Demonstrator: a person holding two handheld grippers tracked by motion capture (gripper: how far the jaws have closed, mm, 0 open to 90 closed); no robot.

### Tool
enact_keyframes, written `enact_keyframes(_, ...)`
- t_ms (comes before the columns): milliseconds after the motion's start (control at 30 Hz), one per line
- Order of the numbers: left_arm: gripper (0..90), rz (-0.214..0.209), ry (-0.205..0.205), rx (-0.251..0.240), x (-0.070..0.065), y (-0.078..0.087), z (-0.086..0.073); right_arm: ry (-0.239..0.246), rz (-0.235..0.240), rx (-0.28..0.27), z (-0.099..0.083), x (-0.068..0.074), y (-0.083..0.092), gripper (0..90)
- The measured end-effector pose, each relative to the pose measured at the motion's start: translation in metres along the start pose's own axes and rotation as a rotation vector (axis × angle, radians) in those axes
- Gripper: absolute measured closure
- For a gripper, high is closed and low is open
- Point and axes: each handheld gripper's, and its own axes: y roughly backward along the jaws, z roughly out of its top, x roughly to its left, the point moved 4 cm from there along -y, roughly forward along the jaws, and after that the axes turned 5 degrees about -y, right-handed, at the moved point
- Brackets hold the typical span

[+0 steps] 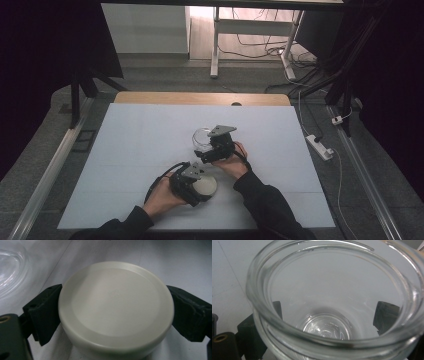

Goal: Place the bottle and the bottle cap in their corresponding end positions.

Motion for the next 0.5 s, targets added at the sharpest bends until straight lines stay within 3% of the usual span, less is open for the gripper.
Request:
enact_keyframes(367,7.5,0.019,0.016,0.033,0.0008,-0.002,-0.0005,-0.04,0.017,-0.006,0.0006,-0.0008,0.0009,3.9)
enact_keyframes(500,3.8,-0.006,0.036,-0.002,0.0014,0.0005,-0.0006,-0.048,0.03,-0.021,0.0017,-0.0015,0.0046,3.3)
